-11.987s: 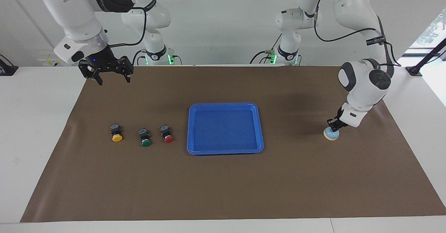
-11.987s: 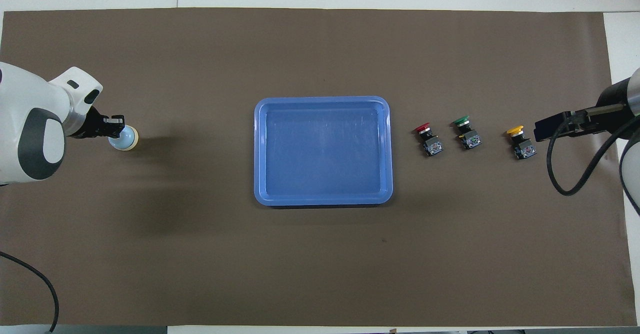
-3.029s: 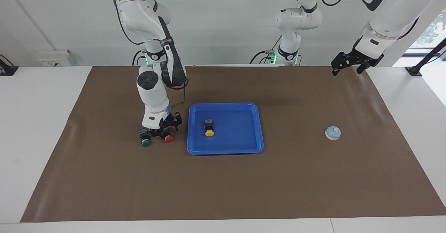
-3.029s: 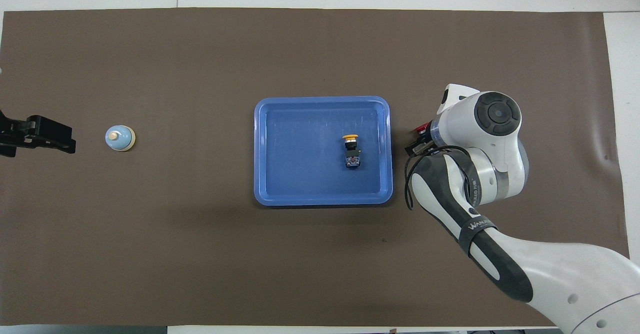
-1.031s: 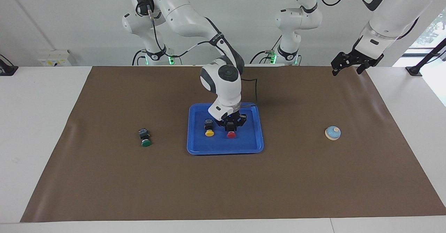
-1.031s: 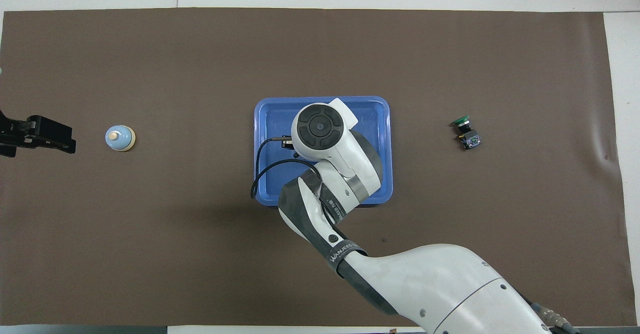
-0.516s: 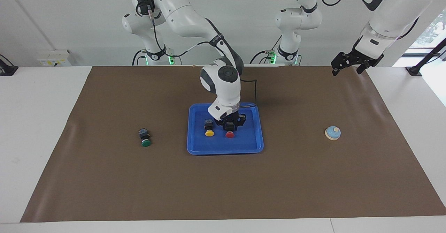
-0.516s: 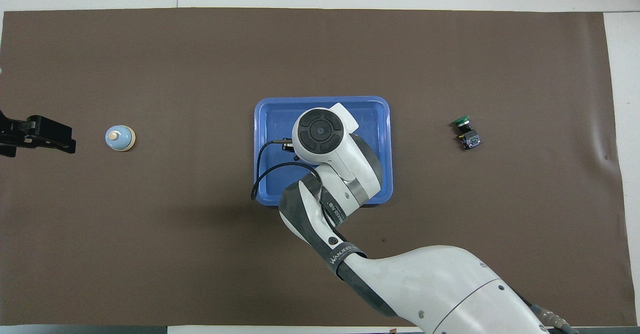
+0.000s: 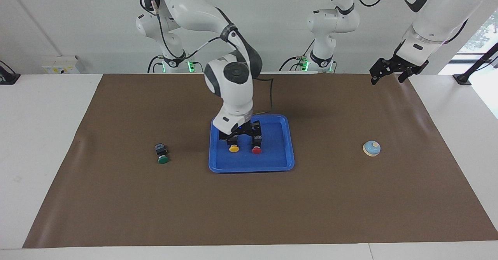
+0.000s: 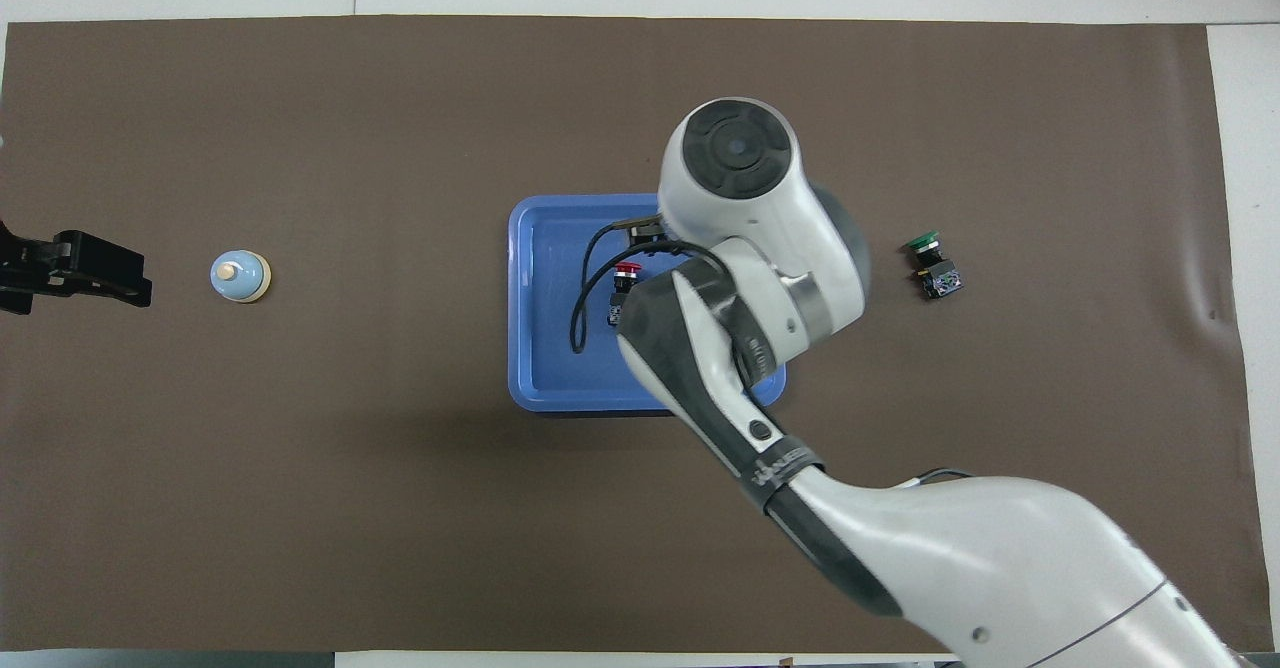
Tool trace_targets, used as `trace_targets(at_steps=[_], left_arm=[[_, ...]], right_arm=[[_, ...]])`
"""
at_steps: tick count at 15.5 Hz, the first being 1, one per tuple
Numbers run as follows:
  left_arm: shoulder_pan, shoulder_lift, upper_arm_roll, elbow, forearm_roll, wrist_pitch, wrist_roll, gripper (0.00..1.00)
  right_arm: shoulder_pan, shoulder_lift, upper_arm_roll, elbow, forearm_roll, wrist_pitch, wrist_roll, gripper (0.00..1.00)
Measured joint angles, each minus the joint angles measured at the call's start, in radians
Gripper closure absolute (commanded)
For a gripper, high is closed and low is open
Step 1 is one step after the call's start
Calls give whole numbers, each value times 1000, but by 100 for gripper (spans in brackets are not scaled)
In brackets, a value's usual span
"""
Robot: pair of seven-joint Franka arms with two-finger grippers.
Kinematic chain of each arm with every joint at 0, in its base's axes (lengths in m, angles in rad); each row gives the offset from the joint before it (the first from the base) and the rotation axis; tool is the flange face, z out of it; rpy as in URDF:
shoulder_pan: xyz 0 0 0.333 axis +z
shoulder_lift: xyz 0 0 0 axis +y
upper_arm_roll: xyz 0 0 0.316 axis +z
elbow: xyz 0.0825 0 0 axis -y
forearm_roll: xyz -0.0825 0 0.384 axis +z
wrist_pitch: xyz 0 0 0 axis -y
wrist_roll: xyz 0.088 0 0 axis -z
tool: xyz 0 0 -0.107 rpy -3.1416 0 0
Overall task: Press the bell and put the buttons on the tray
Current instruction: 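Place the red button in the tray beside the yellow one, then grasp the green button with the right gripper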
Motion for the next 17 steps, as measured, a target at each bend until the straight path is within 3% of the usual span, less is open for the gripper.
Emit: trace_targets(at_steps=[5,9,12,17], left_arm=[[0,0,0,0,0,0,0,0],[0,0,0,0,0,0,0,0],[0,0,0,0,0,0,0,0],[0,0,0,0,0,0,0,0]], right_arm=[[-182,-36,0,-50,4,-9,-424,0],[-275,-63,0,-258,4,229,-633,0],[-329,-83,0,-422,4,394,-694,0],[-354,-112,1,-489,4,407,-697,0]])
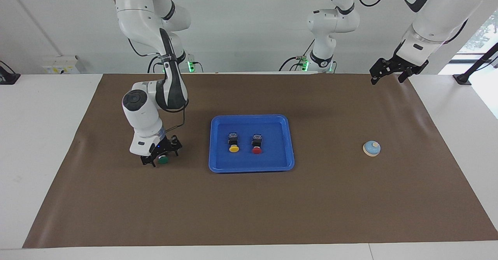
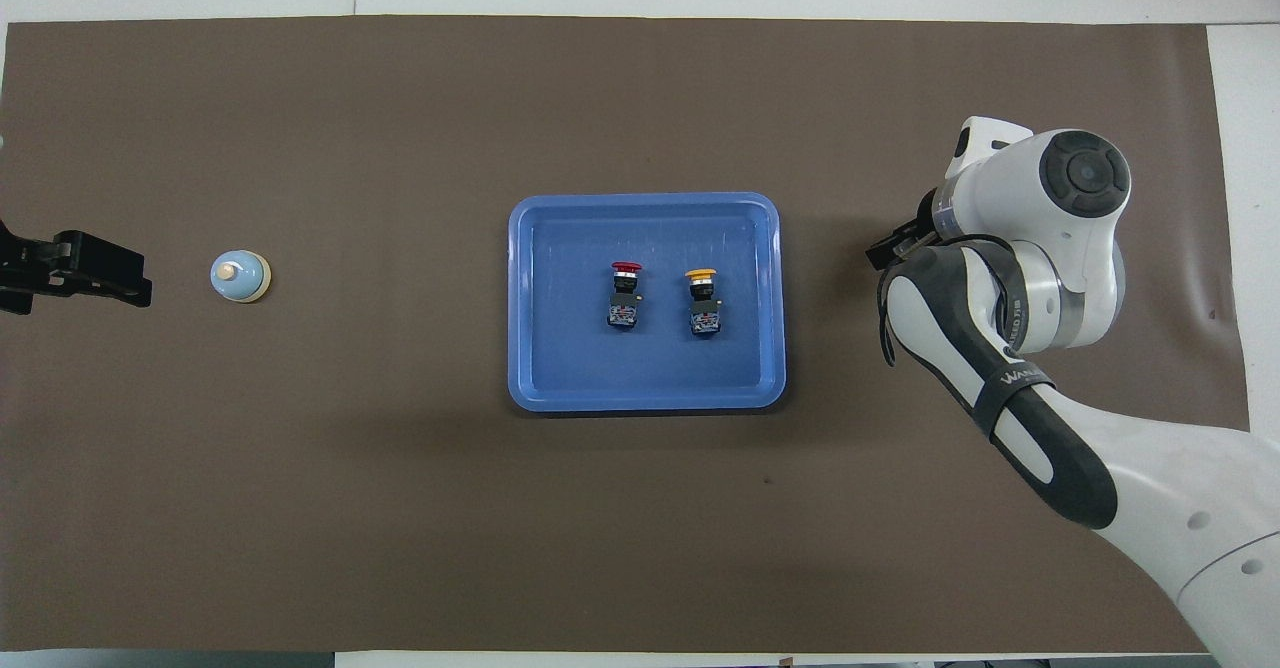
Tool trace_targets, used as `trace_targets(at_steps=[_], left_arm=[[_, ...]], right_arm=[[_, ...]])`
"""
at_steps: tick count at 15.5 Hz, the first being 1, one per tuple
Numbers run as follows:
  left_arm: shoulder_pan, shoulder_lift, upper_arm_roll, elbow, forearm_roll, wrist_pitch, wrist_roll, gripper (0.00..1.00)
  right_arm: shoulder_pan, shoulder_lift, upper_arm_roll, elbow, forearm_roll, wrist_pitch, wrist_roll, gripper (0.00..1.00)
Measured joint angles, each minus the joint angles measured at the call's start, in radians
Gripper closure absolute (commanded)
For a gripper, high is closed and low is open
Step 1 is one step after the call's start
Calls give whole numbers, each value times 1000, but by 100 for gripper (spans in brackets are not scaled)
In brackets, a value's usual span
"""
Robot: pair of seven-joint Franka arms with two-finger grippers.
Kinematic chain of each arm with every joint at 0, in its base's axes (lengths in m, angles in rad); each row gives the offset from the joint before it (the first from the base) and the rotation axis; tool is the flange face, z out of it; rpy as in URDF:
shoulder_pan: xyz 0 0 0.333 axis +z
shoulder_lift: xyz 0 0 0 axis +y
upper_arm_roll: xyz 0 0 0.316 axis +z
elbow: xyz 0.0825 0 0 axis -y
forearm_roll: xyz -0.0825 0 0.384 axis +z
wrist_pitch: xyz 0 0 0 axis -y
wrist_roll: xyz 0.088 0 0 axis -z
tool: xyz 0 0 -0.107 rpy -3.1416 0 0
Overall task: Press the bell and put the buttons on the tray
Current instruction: 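Grasp the green button with the right gripper, then place the green button in the tray beside the red one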
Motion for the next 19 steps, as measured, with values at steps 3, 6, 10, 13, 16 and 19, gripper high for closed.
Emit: trace_targets(at_steps=[3,6,10,13,16,19], left_arm=[[0,0,0,0,0,0,0,0],[0,0,0,0,0,0,0,0],[0,0,0,0,0,0,0,0],[0,0,0,0,0,0,0,0],[0,0,0,0,0,0,0,0],[0,0,0,0,0,0,0,0]], right_arm=[[-8,-17,0,-17,0,-30,0,7],[-17,-30,0,-20,0,-63,0,36],[-18,-35,1,-26,0,-67,-2,100],[-14,-44,8,-24,0,-72,-1,100],[59,-83,25,34,3,-194,150,100],[210,-99,33,154,3,-320,422,100]])
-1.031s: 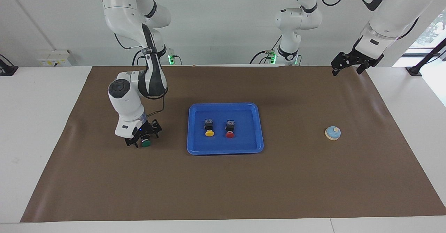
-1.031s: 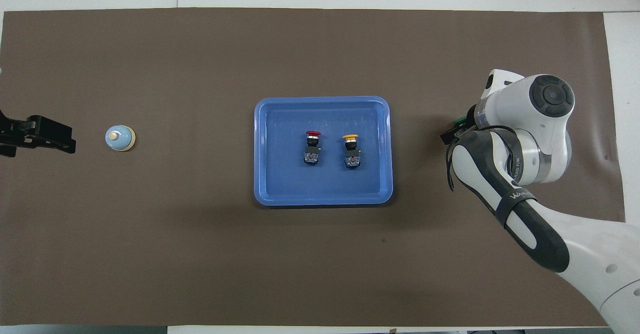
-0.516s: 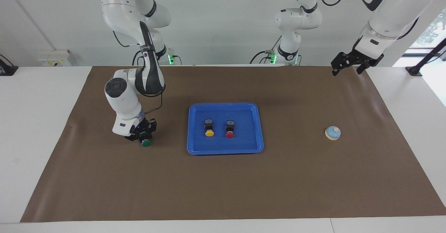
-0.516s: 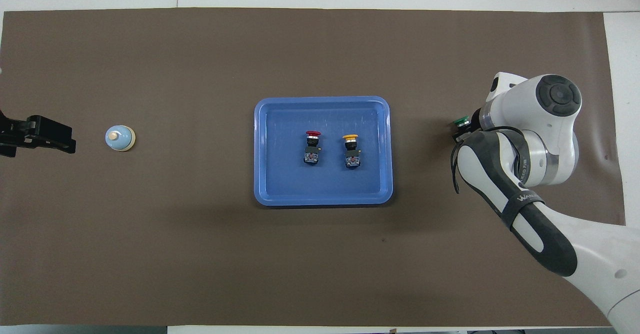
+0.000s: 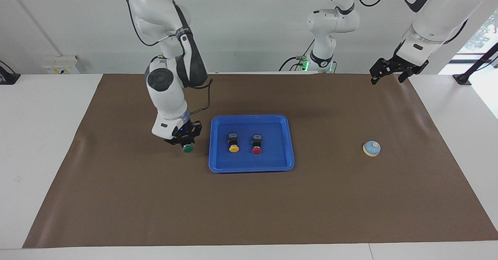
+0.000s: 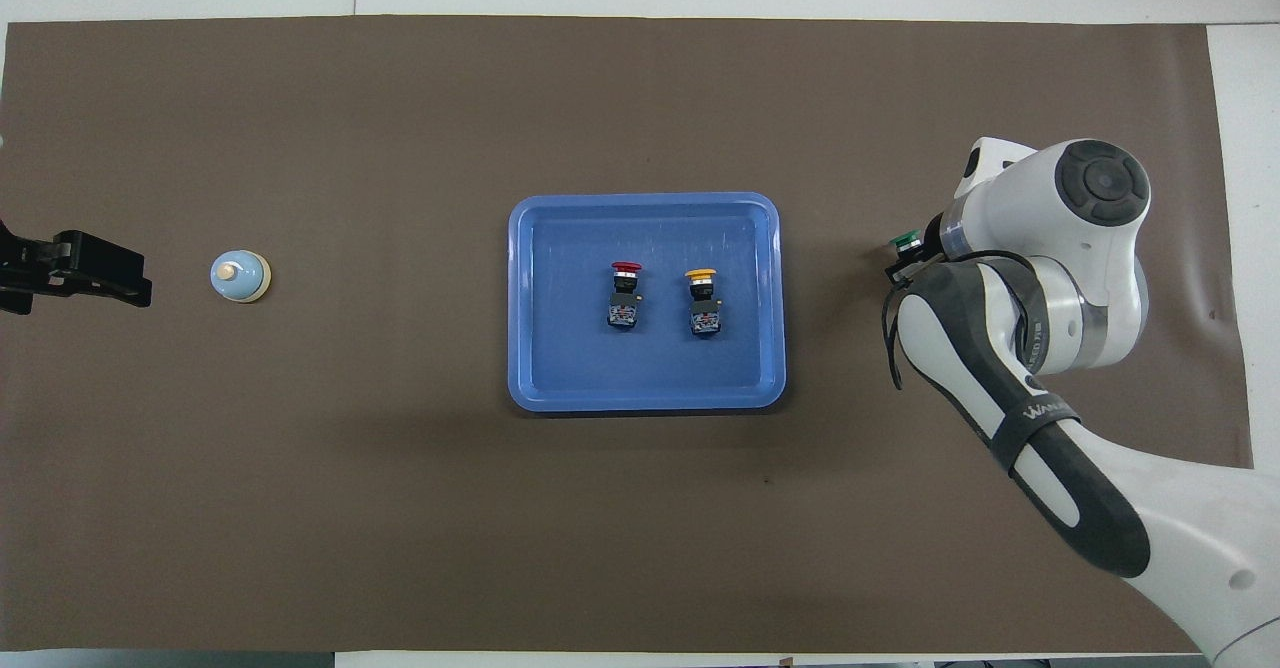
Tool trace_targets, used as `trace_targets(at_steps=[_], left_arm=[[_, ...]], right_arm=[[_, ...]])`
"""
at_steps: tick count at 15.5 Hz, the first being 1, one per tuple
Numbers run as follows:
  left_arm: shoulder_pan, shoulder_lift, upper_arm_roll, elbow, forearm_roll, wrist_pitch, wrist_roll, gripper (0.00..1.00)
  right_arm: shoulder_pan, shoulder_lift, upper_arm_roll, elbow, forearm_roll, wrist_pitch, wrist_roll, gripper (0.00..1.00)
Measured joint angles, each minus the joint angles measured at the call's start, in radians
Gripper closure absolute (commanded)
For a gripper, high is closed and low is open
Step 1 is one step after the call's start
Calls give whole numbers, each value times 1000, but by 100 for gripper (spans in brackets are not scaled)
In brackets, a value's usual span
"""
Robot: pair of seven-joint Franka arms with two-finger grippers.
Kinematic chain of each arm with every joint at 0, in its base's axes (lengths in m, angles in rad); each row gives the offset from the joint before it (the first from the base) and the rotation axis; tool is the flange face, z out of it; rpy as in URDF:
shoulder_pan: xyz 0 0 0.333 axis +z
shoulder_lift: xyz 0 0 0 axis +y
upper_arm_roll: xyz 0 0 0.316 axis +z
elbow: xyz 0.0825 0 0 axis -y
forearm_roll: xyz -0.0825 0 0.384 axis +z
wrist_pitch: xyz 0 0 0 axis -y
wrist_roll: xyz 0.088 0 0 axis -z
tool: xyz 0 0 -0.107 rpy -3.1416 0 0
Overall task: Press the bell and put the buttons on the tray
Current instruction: 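Place the green button in the tray beside the red one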
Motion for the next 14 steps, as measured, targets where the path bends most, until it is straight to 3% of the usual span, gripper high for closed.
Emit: trace_targets(at_steps=[2,5,10,14], left_arm=[[0,0,0,0,0,0,0,0],[0,0,0,0,0,0,0,0],[0,0,0,0,0,0,0,0],[0,0,0,0,0,0,0,0]], right_arm=[[103,15,2,79,0,-59,223,100],[238,111,3,247,-2,-135,528,100],[334,299,-3,436,-5,-138,708,100],[360,366,-4,491,-5,-109,755,100]])
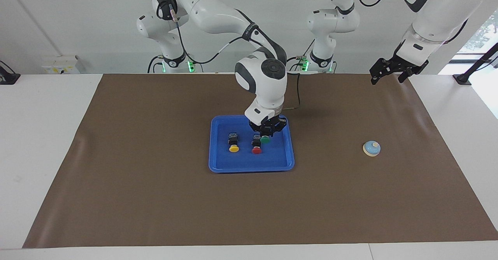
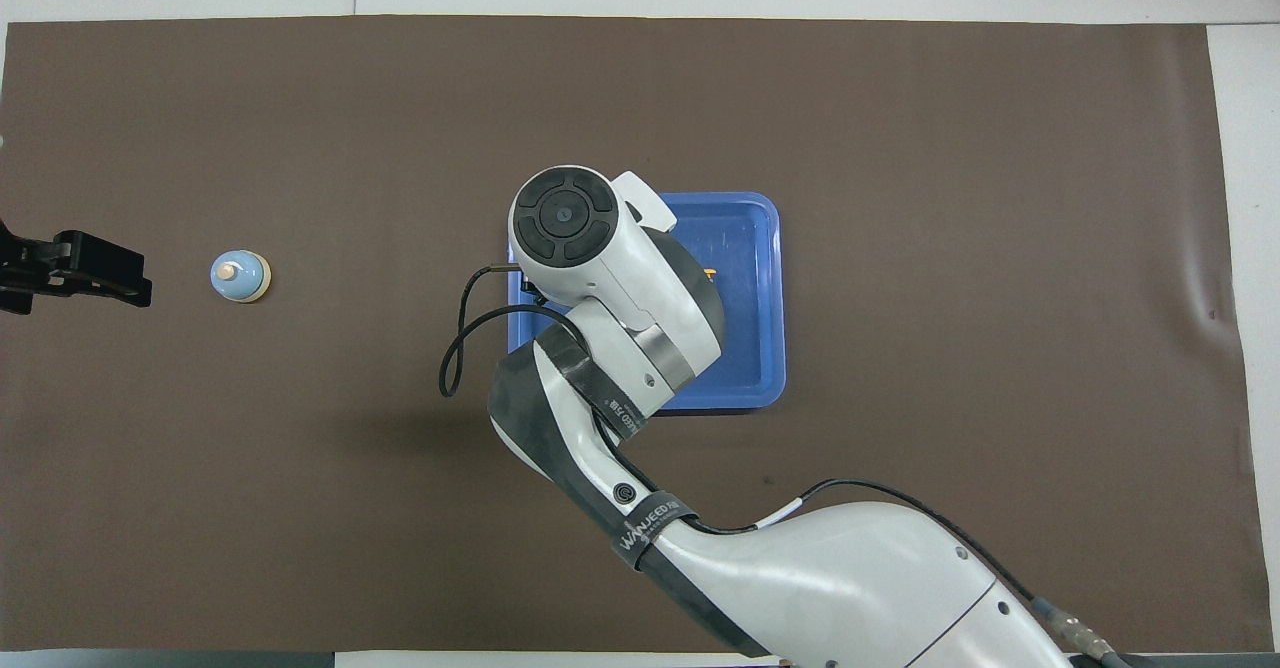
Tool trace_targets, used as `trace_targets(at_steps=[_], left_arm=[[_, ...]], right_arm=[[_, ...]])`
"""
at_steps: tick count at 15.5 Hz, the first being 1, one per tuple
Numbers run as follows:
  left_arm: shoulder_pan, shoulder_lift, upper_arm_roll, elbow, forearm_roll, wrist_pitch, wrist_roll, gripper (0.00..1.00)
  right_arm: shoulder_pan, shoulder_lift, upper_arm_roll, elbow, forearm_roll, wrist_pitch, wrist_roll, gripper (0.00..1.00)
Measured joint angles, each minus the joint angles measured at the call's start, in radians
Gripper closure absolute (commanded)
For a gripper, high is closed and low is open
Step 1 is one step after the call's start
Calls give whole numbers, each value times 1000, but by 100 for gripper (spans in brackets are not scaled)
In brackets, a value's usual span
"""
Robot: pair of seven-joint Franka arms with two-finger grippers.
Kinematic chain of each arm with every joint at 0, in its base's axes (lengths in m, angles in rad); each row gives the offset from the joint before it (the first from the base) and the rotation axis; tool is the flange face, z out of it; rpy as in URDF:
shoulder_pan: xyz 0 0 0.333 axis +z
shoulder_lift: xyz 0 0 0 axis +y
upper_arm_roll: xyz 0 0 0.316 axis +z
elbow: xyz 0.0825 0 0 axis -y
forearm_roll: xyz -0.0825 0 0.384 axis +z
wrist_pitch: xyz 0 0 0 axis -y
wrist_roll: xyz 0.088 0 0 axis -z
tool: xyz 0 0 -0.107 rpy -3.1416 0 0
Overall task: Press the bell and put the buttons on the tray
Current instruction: 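Place the green button in the tray beside the red one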
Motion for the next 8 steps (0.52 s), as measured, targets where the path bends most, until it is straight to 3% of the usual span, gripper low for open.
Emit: trace_targets(at_steps=[7,8], left_arm=[[0,0,0,0,0,0,0,0],[0,0,0,0,0,0,0,0]], right_arm=[[44,70,1,3,0,140,21,100],[46,78,1,3,0,146,22,90]])
